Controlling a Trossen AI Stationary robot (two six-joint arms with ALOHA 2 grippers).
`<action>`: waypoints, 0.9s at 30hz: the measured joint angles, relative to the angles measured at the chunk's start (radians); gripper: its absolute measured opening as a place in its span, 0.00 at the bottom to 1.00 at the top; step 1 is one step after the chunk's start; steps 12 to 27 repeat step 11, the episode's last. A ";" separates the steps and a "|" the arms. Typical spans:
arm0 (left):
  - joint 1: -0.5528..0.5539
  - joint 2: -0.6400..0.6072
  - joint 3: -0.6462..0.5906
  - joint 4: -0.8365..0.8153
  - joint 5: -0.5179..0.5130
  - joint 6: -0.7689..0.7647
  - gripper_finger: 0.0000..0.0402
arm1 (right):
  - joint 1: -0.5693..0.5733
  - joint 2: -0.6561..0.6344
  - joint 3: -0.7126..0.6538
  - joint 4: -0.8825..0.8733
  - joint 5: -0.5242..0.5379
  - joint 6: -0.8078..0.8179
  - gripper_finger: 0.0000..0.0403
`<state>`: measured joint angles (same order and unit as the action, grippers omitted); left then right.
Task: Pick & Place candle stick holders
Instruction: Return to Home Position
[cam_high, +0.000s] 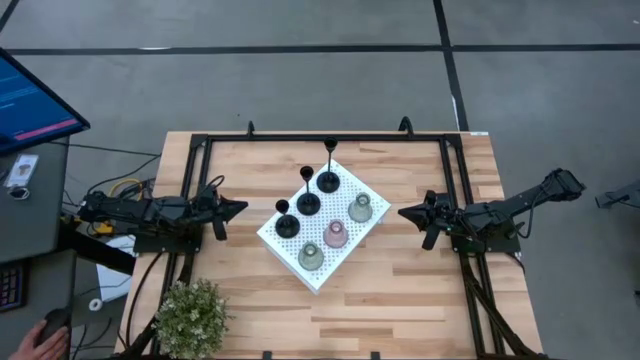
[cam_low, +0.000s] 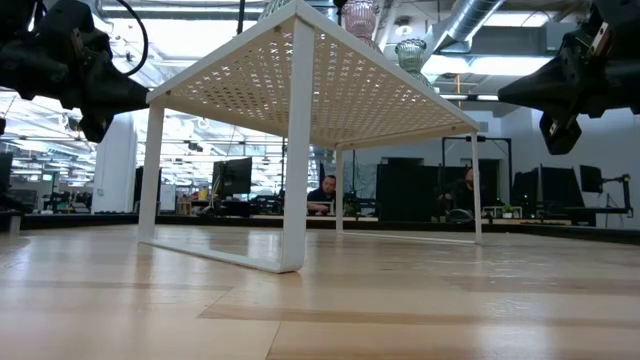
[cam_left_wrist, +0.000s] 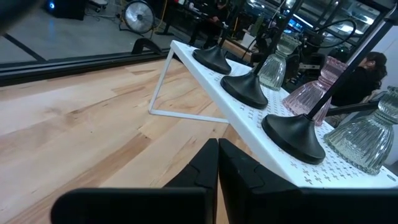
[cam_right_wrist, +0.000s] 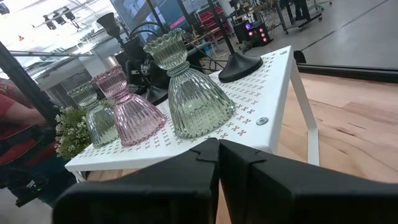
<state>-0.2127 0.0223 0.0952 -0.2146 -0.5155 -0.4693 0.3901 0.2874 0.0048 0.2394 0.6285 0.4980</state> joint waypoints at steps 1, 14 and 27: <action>0.000 0.000 0.000 0.000 0.000 0.000 0.03 | 0.000 0.000 0.000 0.000 0.000 0.000 0.00; 0.000 0.000 0.000 0.006 0.000 0.000 0.03 | 0.000 0.000 0.000 0.000 0.000 0.000 0.00; 0.000 0.000 0.000 0.006 0.000 0.000 0.03 | 0.000 0.000 0.000 0.000 0.000 0.000 0.00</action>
